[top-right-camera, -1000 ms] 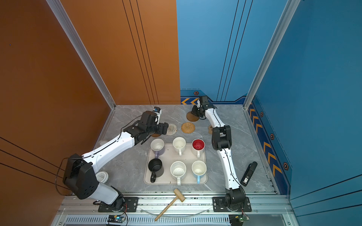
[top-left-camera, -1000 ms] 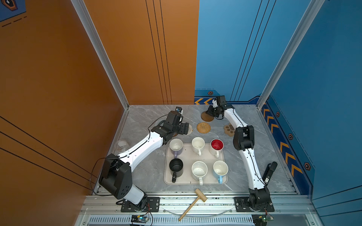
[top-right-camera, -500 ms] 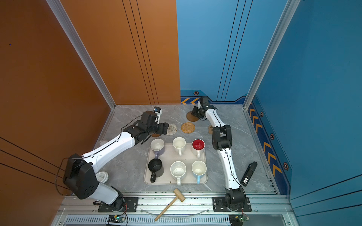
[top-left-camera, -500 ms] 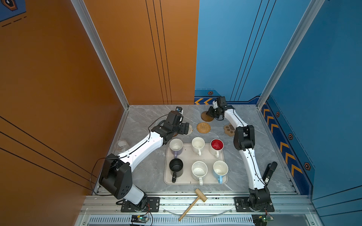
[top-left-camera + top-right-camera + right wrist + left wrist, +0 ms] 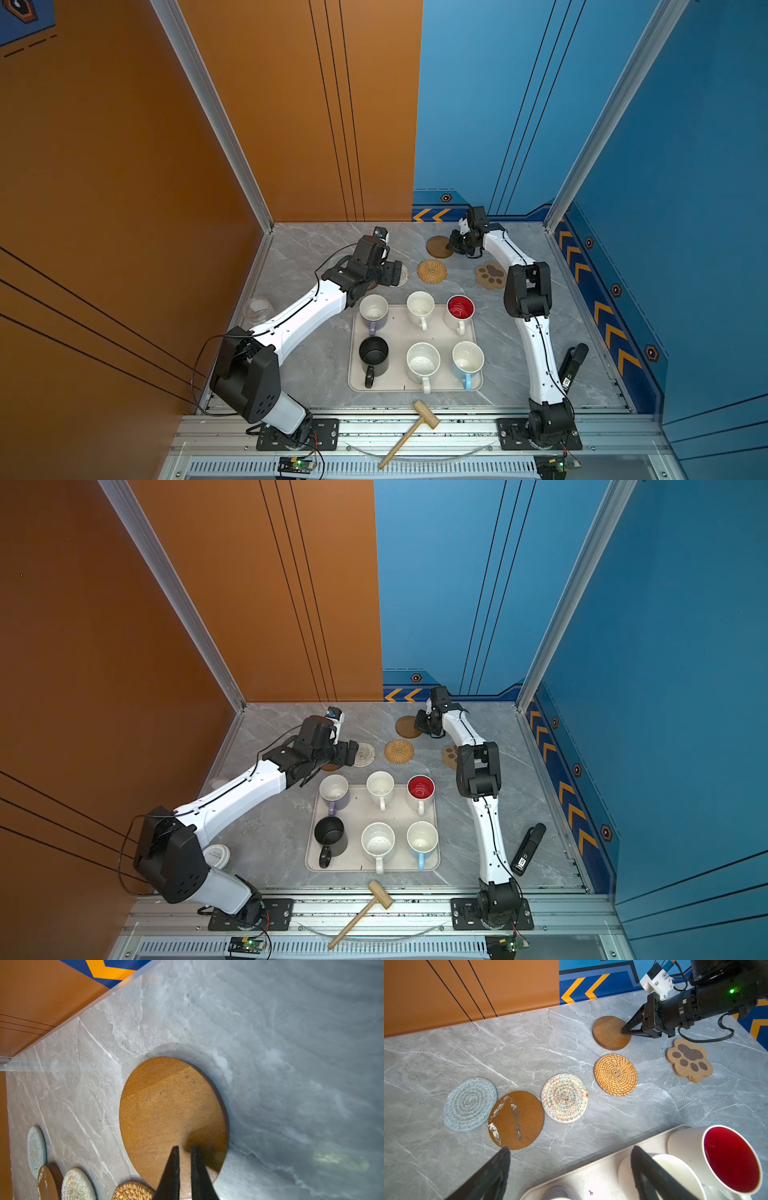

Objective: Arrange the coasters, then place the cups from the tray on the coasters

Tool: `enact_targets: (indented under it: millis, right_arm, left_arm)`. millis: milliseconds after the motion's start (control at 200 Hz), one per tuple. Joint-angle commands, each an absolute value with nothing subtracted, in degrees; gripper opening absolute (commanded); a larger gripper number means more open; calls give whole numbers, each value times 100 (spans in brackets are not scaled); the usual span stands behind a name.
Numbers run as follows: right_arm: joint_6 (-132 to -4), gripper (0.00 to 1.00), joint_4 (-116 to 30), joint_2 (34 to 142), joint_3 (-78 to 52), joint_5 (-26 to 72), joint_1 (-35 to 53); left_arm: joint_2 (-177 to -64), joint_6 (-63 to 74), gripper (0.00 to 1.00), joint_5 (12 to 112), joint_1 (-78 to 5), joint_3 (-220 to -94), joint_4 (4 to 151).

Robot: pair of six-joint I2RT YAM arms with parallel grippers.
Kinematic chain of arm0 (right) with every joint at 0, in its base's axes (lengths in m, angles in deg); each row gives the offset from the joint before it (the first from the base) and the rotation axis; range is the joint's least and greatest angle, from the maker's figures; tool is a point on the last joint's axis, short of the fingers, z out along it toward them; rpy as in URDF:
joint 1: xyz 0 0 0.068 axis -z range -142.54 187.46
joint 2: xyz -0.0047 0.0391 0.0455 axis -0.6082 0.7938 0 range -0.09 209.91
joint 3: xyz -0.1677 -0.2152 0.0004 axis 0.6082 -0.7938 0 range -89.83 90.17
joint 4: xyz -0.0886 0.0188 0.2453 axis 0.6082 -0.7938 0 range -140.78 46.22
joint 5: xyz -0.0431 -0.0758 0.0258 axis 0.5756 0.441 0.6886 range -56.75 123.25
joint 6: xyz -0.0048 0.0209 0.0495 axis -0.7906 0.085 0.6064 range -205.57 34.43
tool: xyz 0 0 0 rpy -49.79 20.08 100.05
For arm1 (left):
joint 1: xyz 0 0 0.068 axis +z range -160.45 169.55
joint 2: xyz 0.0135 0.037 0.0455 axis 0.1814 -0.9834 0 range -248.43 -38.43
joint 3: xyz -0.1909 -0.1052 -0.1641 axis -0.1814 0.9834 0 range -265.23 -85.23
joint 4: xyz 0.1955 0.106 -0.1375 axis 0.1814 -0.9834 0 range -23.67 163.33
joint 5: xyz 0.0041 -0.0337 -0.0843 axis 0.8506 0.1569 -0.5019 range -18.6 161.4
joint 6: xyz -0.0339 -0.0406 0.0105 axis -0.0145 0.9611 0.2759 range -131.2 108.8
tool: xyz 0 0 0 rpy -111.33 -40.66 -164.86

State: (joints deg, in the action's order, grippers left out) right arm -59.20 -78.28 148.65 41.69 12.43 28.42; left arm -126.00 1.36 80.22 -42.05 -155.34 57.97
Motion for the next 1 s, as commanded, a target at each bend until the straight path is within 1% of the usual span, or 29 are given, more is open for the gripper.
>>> enact_targets:
  millis: [0, 120, 220, 325, 381, 491, 651, 781, 996]
  right_arm:
    - [-6114, 12, -8440, 14923, 3939, 1512, 2833]
    - [-5988, 12, -8097, 14680, 3928, 1344, 2789]
    - [-5874, 17, -7754, 14492, 3919, 1183, 2759]
    - [-5842, 20, -7602, 14462, 4115, 962, 2633]
    - [-5833, 22, -7614, 14518, 4265, 828, 2564]
    - [-5854, 31, -7617, 14664, 4494, 566, 2435]
    - [-5801, 42, -7613, 15131, 5030, 223, 2267]
    - [-5597, 48, -7499, 15564, 5526, 97, 2188]
    - [-5113, 56, -6828, 15880, 5689, 90, 2225]
  left_arm:
    - [-12640, 189, 92, 8086, -4253, -15595, 5753]
    - [-12824, 207, 90, 7957, -4233, -15802, 6014]
    - [-13120, 214, 89, 7780, -4238, -16239, 6039]
    - [-13359, 225, 89, 7613, -4264, -16555, 6061]
    - [-13450, 238, 89, 7549, -4273, -16649, 6082]
    - [-13571, 275, 88, 7429, -4289, -16779, 6083]
    - [-13585, 380, 88, 7382, -4331, -16773, 6116]
    - [-13542, 465, 88, 7385, -4343, -16648, 6138]
    - [-13459, 532, 88, 7377, -4347, -16493, 6130]
